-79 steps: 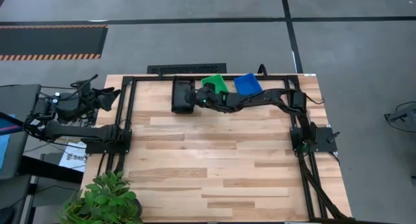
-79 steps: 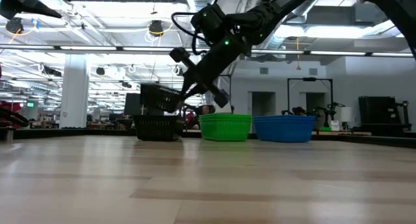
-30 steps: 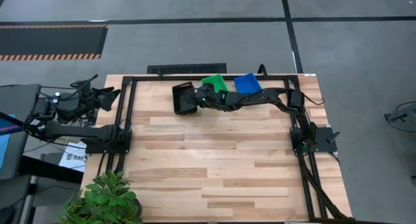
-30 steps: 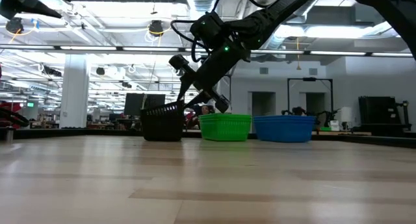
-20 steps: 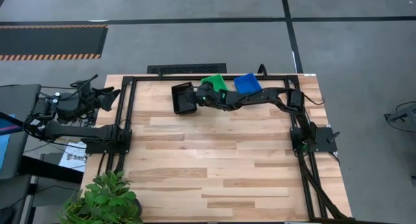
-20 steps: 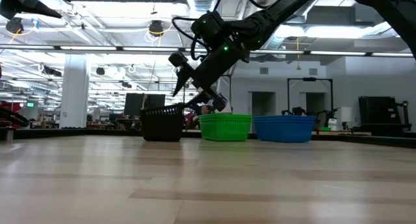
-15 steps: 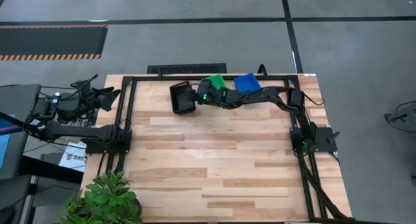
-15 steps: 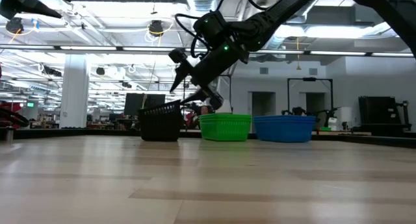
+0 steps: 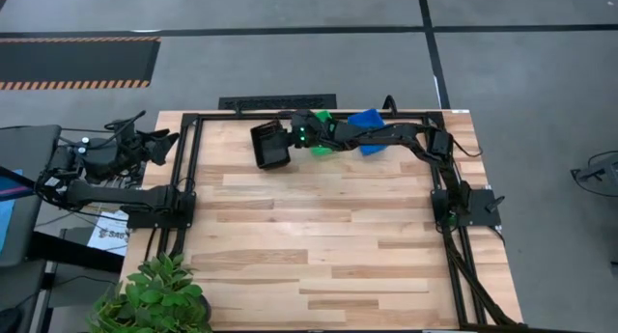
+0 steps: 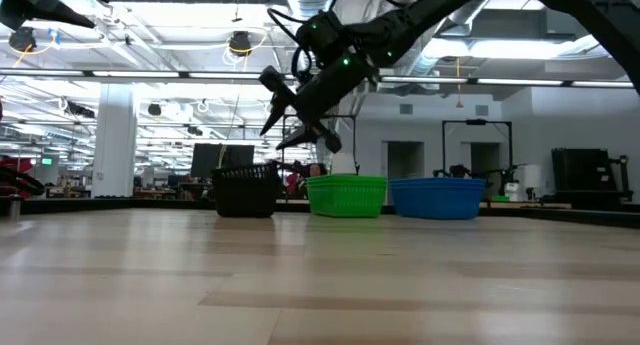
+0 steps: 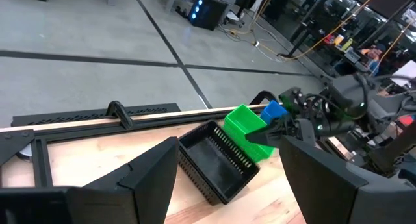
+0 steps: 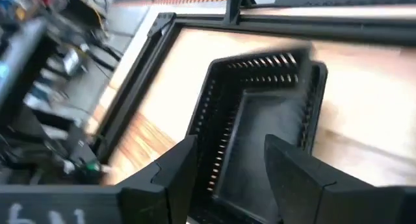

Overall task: Stack baskets by color
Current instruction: Stack the black bin on the stacked black bin, then return to Home Position

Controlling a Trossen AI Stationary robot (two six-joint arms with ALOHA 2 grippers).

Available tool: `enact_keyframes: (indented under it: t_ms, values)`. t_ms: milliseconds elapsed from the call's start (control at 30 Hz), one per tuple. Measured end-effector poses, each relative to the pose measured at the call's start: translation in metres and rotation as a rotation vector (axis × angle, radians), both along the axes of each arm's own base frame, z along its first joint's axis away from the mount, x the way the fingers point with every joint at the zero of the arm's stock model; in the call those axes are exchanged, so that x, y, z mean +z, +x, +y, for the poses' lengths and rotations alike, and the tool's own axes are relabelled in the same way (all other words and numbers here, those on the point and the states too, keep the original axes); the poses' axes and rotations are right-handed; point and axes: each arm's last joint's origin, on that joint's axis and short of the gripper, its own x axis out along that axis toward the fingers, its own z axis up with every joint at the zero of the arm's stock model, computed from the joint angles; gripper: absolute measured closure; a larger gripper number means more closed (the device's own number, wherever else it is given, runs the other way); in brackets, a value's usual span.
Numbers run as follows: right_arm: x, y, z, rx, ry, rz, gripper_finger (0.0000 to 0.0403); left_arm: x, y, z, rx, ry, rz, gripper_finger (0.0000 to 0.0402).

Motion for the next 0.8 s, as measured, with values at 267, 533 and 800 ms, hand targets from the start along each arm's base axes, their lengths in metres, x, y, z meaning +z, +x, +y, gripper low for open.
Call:
enact_keyframes:
  t_ms: [267, 533, 800]
  values:
    - [0.022, -0.001, 0.012, 0.146, -0.189, 0.300, 0.0212, -0.003, -0.001, 0.000, -0.007, -0.019, 0.017, 0.0145]
    - [0.042, -0.006, 0.034, 0.276, -0.259, 0.310, 0.0222, -0.002, -0.001, 0.000, -0.006, -0.017, 0.012, 0.0145]
    - [0.182, -0.078, 0.055, 0.397, -0.571, 0.055, 0.0224, 0.022, -0.002, 0.000, -0.027, 0.092, -0.110, 0.0145]
